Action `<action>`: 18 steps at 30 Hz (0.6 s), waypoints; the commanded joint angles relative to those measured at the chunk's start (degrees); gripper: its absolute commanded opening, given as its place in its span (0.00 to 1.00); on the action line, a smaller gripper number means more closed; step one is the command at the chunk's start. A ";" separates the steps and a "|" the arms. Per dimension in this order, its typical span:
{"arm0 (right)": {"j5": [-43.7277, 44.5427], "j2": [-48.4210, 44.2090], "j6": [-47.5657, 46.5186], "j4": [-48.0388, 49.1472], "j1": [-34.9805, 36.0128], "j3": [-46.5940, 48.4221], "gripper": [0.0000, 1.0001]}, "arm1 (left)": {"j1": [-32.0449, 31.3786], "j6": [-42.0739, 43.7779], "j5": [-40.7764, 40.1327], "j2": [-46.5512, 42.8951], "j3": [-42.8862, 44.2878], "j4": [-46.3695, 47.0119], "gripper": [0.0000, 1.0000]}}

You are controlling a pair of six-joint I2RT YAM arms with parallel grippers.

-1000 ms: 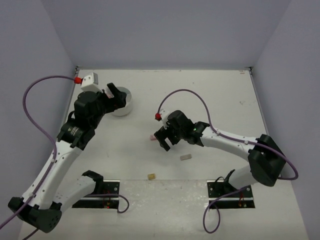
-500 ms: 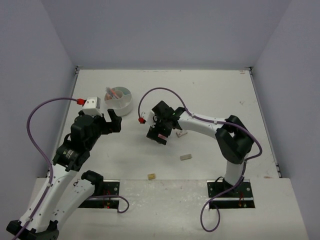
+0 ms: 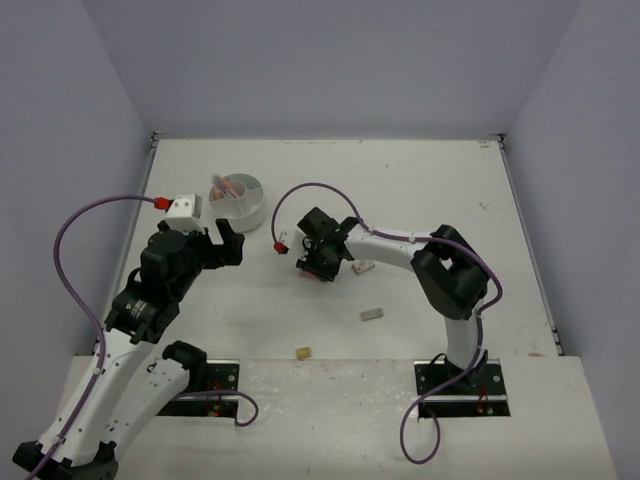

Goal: Sort the stationery into containers
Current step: Pick up the stationery from the center of the board.

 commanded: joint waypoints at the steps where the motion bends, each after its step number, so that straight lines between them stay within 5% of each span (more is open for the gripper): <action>1: 3.74 -0.59 1.54 3.71 0.80 -2.20 0.21 | 0.18 1.25 -0.25 -0.21 -0.08 1.98 1.00; 5: 3.36 -2.93 4.24 5.67 1.19 -4.05 0.00 | 0.18 0.34 -1.35 0.30 0.17 1.58 1.00; 12: 0.53 -12.46 16.00 12.50 1.19 -10.16 0.00 | 0.18 -10.92 1.90 2.79 0.36 1.45 1.00; 18: -5.08 -22.63 29.05 18.95 2.07 -16.41 0.00 | 0.08 -28.56 15.01 4.91 -6.26 15.80 1.00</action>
